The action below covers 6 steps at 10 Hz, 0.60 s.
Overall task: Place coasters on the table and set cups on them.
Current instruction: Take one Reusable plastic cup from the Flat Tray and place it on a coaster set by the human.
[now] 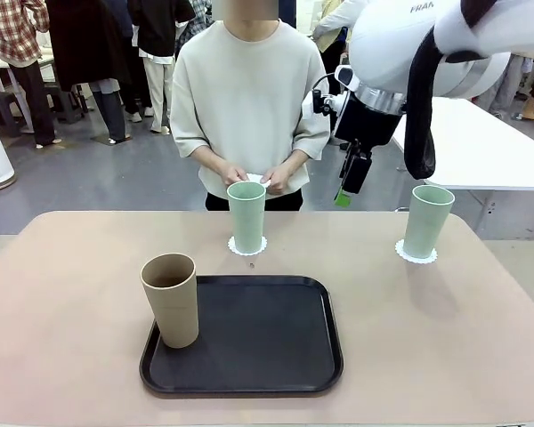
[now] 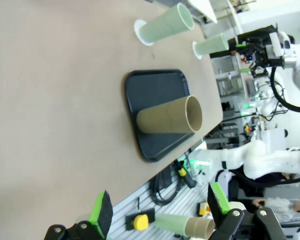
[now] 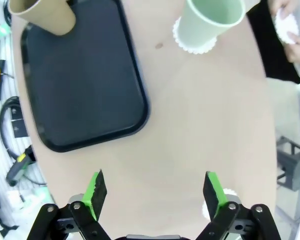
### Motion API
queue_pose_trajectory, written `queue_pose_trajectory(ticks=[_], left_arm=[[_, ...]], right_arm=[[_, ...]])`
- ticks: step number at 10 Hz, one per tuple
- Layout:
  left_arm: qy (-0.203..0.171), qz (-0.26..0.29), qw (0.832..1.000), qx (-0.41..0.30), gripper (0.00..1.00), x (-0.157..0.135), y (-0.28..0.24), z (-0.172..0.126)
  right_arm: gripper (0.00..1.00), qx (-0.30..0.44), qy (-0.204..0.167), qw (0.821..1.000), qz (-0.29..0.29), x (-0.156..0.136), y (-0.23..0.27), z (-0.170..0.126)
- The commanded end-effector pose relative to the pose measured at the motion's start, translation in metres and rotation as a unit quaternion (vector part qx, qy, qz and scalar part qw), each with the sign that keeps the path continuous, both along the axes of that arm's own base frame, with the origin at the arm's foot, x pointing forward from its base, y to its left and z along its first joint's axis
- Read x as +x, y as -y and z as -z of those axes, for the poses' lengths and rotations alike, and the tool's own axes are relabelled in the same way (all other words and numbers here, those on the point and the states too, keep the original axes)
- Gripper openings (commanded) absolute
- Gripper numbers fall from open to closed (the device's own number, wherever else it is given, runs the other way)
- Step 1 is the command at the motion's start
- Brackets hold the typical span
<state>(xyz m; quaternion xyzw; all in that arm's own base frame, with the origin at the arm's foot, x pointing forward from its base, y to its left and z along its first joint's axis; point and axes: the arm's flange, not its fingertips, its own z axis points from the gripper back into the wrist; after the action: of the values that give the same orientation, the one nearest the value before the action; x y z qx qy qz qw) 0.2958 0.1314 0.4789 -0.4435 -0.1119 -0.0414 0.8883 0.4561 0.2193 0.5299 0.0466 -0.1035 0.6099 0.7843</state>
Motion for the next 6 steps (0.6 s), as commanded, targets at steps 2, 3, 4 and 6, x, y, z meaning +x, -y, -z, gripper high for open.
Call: queue_pose_trajectory(ticks=[2,3,4,6], left_arm=[[0.006,-0.001,1.000,-0.005,1.00,-0.0003,-0.0005,-0.0002],[0.006,-0.001,1.000,-0.005,1.00,-0.0003,-0.0005,-0.0002],[0.006,-0.001,1.000,-0.005,1.00,-0.0003,-0.0005,-0.0002],[0.006,-0.001,1.000,-0.005,1.00,-0.0003,-0.0005,-0.0002]], right_arm=[[1.00,0.009,0.017,1.000,-0.010,0.0089,0.0030,0.0048],[1.00,0.009,0.017,1.000,-0.010,0.0089,0.0030,0.0048],[1.00,0.009,0.017,1.000,-0.010,0.0089,0.0030,0.0048],[1.00,0.009,0.017,1.000,-0.010,0.0089,0.0030,0.0048]])
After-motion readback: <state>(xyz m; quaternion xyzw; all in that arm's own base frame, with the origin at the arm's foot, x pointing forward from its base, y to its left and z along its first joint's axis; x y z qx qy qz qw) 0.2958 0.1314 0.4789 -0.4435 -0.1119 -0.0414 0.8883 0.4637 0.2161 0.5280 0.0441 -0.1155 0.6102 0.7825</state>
